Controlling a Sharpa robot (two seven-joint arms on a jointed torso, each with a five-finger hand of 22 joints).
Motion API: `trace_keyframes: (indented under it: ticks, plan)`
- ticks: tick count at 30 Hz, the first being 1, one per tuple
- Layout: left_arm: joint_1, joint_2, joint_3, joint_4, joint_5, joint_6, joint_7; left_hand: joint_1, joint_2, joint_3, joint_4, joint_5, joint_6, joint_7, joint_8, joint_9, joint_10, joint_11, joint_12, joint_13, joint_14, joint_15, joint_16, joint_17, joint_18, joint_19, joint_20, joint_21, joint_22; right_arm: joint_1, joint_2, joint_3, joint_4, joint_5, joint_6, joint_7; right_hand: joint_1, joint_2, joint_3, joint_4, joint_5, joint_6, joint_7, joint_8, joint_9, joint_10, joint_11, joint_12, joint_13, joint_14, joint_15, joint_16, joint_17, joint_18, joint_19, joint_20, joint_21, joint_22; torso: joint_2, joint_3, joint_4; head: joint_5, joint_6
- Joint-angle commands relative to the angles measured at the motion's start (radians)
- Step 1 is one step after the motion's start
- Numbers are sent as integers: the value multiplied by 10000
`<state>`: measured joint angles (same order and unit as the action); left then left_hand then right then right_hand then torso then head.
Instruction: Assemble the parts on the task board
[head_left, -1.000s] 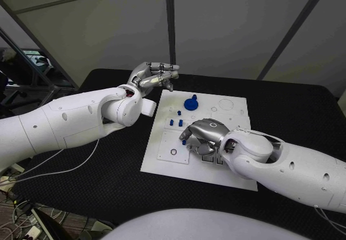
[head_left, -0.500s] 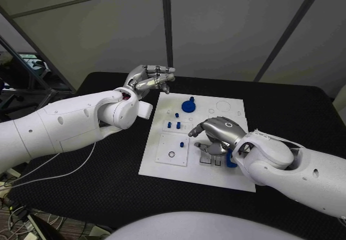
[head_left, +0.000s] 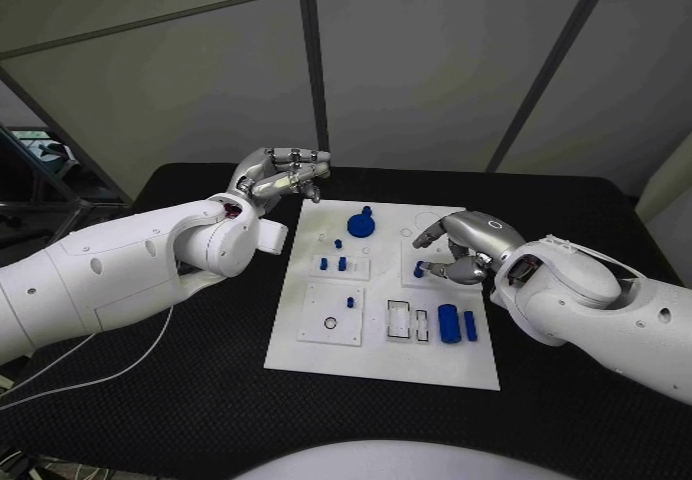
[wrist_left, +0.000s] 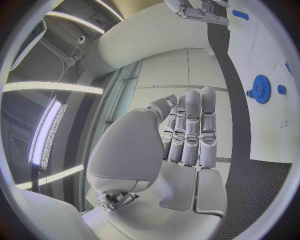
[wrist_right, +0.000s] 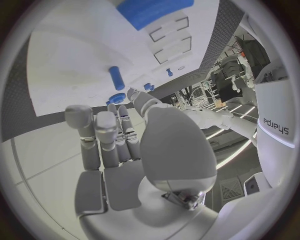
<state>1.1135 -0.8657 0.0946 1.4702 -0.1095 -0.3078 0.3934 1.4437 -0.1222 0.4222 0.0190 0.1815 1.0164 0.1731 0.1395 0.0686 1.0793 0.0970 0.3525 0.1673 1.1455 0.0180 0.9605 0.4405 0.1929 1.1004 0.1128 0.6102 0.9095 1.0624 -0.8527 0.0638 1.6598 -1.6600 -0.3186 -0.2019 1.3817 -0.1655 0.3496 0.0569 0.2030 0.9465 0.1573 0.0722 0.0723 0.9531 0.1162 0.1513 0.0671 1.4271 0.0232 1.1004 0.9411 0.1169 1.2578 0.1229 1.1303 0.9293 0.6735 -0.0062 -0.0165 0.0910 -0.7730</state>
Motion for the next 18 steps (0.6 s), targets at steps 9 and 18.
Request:
trace_keyframes:
  ticks: [9,18]
  plan:
    - [19,38,4,-21,12,167,0,-59,43,16,-16,22,-5,7,36,-8,-77,9,43,17,-87,10,-33,-13,-103,-68,21,20,7,36,55,24,-183,294,1373,-1,227,28,-602,151,-6,-8,-17,-12,16,-196,-41,366,24,-42,-22,85,-97,147,37,-7,-80,-53,13,3,14,-20,-60]
    - [18,48,3,-40,12,178,-9,-59,43,16,-16,22,-5,7,36,-8,-77,9,43,17,-87,10,-33,-13,-103,-68,21,20,7,35,283,25,-303,343,1593,55,436,283,-661,242,23,158,-40,20,35,265,-156,839,34,121,-122,290,5,90,295,-92,126,231,14,-1,8,0,-93]
